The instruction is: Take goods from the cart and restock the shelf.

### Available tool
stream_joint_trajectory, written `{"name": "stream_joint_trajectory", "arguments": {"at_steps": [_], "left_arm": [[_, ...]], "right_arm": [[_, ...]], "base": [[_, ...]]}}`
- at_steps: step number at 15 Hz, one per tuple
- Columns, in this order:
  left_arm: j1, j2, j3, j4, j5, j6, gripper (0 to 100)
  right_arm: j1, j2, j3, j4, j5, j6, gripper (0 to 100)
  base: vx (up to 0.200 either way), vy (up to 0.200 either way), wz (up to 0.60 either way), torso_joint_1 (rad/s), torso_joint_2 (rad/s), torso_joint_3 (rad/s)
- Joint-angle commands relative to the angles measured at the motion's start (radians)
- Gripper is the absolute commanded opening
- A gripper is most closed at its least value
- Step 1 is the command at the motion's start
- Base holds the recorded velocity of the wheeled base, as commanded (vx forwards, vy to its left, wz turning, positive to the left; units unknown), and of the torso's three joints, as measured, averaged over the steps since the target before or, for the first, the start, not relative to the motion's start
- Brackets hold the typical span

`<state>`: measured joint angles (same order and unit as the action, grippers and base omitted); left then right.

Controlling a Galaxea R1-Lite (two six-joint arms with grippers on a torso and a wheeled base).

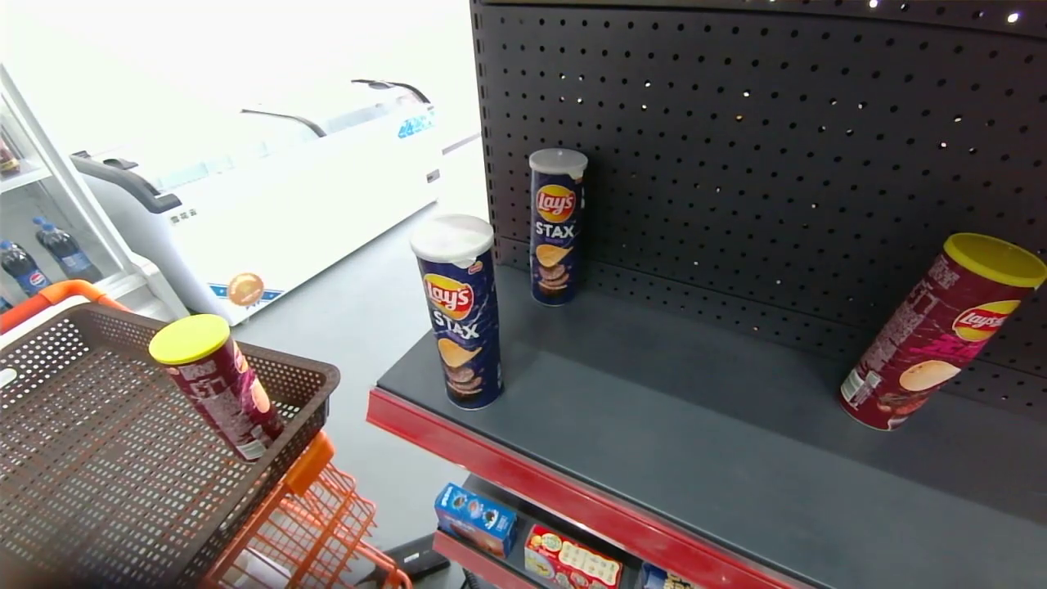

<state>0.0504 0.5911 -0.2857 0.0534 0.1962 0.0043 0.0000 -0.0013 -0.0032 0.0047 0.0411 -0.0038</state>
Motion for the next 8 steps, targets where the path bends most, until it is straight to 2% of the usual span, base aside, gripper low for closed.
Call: {"name": "stream_joint_trajectory", "arguments": {"at_steps": [1,3,5,6,8], "left_arm": [[0.081,0.362,-0.105,-0.121,0.014,-0.007,100],[0.115,0.401,-0.096,-0.176,0.012,-0.012,100],[0.069,0.443,-0.096,-0.185,0.011,-0.05,100],[0.069,0.446,-0.096,-0.185,0.011,-0.052,100],[0.072,0.592,-0.079,-0.31,-0.038,-0.049,100]], "right_arm": [[0.0,0.001,0.0,0.0,0.0,-0.001,100],[0.0,0.001,0.0,0.0,0.0,-0.001,100],[0.0,0.001,0.0,0.0,0.0,-0.001,100],[0.0,0.001,0.0,0.0,0.0,-0.001,100],[0.0,0.001,0.0,0.0,0.0,-0.001,100]], "base": [[0.0,0.0,0.0,0.0,0.0,0.0],[0.0,0.0,0.0,0.0,0.0,0.0],[0.0,0.0,0.0,0.0,0.0,0.0],[0.0,0.0,0.0,0.0,0.0,0.0],[0.0,0.0,0.0,0.0,0.0,0.0]]}}
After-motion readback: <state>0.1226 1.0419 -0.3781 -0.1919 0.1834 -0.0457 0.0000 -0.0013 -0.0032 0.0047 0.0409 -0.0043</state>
